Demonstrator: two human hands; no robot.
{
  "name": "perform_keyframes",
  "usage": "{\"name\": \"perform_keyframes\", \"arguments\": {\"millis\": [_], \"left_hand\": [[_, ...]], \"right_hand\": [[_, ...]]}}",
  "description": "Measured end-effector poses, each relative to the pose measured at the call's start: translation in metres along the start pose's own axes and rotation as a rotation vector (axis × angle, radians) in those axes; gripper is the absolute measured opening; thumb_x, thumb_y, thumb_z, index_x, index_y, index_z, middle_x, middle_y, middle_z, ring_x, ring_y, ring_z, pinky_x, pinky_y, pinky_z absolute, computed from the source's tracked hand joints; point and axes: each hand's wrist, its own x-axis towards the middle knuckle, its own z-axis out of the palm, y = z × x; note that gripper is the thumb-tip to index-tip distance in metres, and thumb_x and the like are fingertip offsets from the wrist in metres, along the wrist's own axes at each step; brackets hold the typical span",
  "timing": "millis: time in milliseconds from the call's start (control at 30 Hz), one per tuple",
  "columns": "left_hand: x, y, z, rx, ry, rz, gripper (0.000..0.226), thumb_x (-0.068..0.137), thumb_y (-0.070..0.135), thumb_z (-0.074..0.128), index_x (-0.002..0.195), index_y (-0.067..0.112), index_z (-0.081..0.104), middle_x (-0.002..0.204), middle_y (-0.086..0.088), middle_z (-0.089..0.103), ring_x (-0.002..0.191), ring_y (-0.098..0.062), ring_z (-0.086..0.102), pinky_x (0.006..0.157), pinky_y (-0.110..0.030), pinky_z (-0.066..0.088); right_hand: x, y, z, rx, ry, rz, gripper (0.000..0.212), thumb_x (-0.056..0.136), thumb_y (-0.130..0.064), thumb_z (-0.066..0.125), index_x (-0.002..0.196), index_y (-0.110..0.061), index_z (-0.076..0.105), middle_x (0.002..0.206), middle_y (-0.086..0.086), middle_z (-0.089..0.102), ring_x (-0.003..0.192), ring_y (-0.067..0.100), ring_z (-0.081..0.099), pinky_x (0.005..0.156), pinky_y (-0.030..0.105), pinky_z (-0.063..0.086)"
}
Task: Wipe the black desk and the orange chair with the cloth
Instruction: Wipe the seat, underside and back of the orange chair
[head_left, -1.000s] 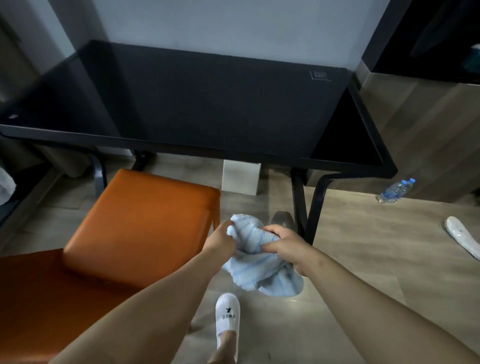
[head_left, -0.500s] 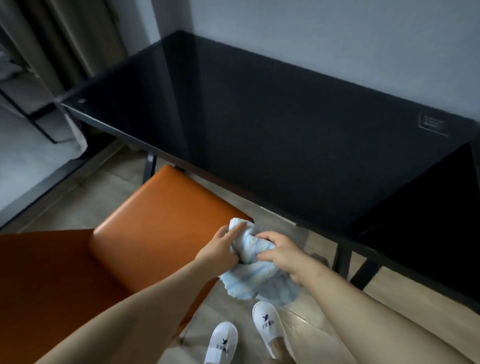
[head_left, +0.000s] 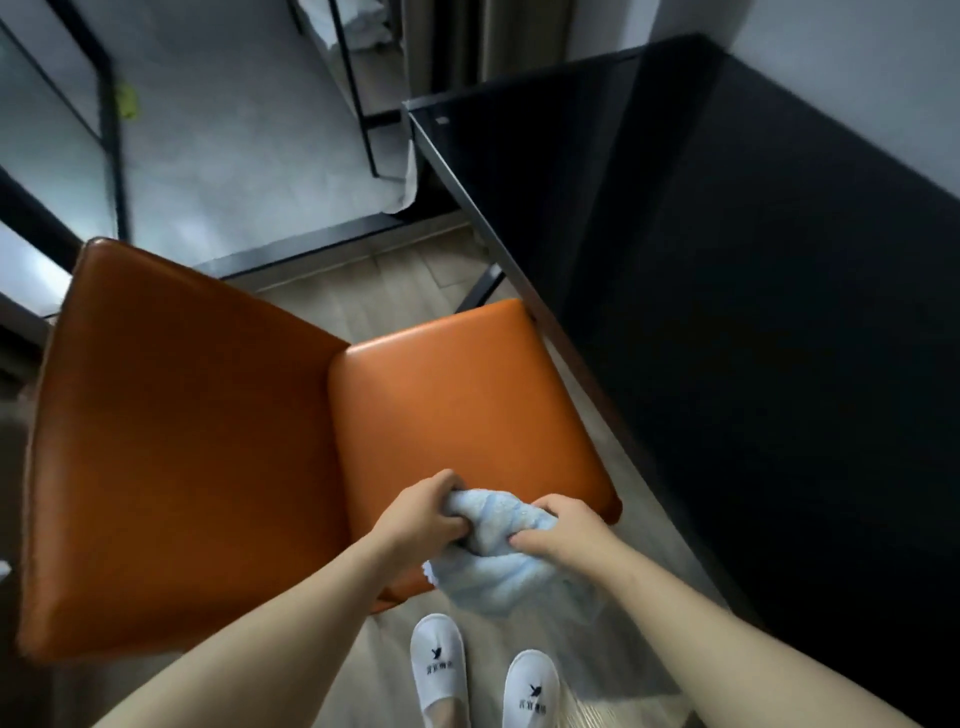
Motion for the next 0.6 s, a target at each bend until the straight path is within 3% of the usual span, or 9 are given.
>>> {"name": "perform_keyframes", "arguments": {"millis": [67, 167, 267, 367, 467, 533, 600], "left_hand": [[0.002, -0.013, -0.004, -0.030, 0.036, -0.033, 0.028, 0.074, 0.019, 0.062, 0.100, 0.025, 0.054, 0.088, 0.009, 0.056, 0.087, -0.015, 0.054, 0.070, -0.026, 0.040], [0.009, -0.028, -0.008, -0.104, 0.159, -0.043, 0.039, 0.079, 0.022, 0.058, 0.117, 0.024, 0.054, 0.106, 0.009, 0.057, 0.102, -0.011, 0.054, 0.077, -0.020, 0.036], [0.021, -0.049, -0.013, -0.188, 0.286, -0.123, 0.041, 0.084, 0.024, 0.055, 0.125, 0.027, 0.050, 0.123, 0.007, 0.055, 0.111, -0.012, 0.051, 0.079, -0.021, 0.036], [0.036, -0.074, -0.013, -0.170, 0.340, -0.237, 0.042, 0.089, 0.024, 0.051, 0.131, 0.025, 0.045, 0.133, 0.003, 0.050, 0.121, -0.017, 0.048, 0.093, -0.028, 0.041], [0.049, -0.093, -0.011, -0.118, 0.336, -0.299, 0.044, 0.090, 0.022, 0.049, 0.134, 0.023, 0.043, 0.137, 0.001, 0.047, 0.125, -0.019, 0.045, 0.098, -0.031, 0.040], [0.061, -0.106, -0.009, -0.087, 0.349, -0.319, 0.045, 0.090, 0.020, 0.048, 0.134, 0.021, 0.044, 0.138, 0.000, 0.045, 0.127, -0.021, 0.041, 0.100, -0.032, 0.038], [0.069, -0.119, -0.005, -0.041, 0.381, -0.356, 0.046, 0.090, 0.020, 0.047, 0.136, 0.022, 0.042, 0.144, 0.000, 0.037, 0.133, -0.021, 0.032, 0.104, -0.034, 0.034]], "right_hand": [[0.012, -0.015, 0.008, 0.012, 0.001, -0.001, 0.017, 0.072, -0.025, 0.071, 0.074, -0.015, 0.057, 0.070, -0.005, 0.056, 0.069, 0.011, 0.053, 0.060, 0.024, 0.041], [0.031, -0.039, 0.018, 0.038, 0.146, 0.002, 0.018, 0.073, -0.019, 0.066, 0.069, -0.014, 0.049, 0.066, -0.003, 0.051, 0.065, 0.013, 0.048, 0.056, 0.026, 0.036], [0.049, -0.058, 0.027, -0.074, 0.358, 0.003, 0.012, 0.075, -0.020, 0.057, 0.083, -0.020, 0.048, 0.081, 0.001, 0.060, 0.082, 0.027, 0.057, 0.070, 0.032, 0.041], [0.071, -0.070, 0.046, -0.356, 0.525, -0.041, 0.023, 0.080, -0.029, 0.051, 0.103, -0.028, 0.048, 0.104, 0.003, 0.064, 0.098, 0.031, 0.058, 0.083, 0.035, 0.037], [0.093, -0.065, 0.072, -0.588, 0.489, -0.201, 0.029, 0.086, -0.040, 0.052, 0.111, -0.025, 0.052, 0.105, 0.003, 0.065, 0.101, 0.028, 0.059, 0.085, 0.036, 0.039], [0.111, -0.056, 0.091, -0.712, 0.433, -0.396, 0.033, 0.080, -0.042, 0.067, 0.104, -0.020, 0.063, 0.100, 0.005, 0.067, 0.097, 0.031, 0.061, 0.084, 0.040, 0.043], [0.131, -0.048, 0.107, -0.770, 0.410, -0.483, 0.045, 0.069, -0.043, 0.077, 0.107, -0.020, 0.067, 0.117, 0.012, 0.063, 0.107, 0.035, 0.059, 0.088, 0.051, 0.043]]}}
